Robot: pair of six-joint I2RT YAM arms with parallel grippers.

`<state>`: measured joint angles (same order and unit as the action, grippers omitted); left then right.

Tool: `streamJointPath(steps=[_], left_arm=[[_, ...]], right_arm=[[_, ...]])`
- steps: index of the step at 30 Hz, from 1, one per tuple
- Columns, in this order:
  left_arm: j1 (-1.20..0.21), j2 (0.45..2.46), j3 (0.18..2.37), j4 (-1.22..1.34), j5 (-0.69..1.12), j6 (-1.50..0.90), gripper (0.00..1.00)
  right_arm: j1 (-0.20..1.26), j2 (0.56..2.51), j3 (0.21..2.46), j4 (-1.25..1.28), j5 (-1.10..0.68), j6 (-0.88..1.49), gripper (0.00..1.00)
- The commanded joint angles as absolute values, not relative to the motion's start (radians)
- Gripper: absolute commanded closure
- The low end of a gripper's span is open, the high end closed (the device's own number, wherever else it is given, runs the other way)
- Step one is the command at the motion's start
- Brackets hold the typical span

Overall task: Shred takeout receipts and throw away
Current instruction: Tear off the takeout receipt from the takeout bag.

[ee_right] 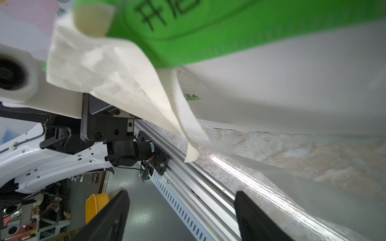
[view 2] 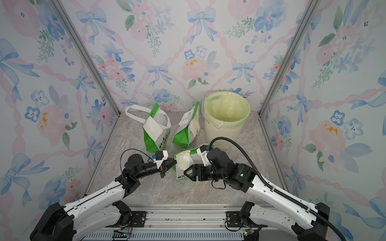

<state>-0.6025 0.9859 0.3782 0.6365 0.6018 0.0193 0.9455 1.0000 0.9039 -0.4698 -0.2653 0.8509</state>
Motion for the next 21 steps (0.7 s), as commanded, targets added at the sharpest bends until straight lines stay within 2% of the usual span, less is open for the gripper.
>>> streamJointPath(steps=[1,5,14,21], left_arm=[[-0.608,0.953,0.353,0.716,0.59,-0.068,1.0],[-0.608,0.931,0.329,0.725,0.58,-0.089,1.0],[-0.61,0.929,0.315,0.732,0.58,-0.105,1.0],[-0.612,0.928,0.308,0.731,0.577,-0.104,1.0]], right_arm=[[0.958,1.029,0.852,-0.272,-0.323,0.944,0.21],[0.96,1.07,0.817,-0.177,-0.317,0.96,0.24],[0.954,1.122,0.76,0.006,-0.272,0.963,0.39],[0.951,1.117,0.756,0.035,-0.208,0.959,0.55]])
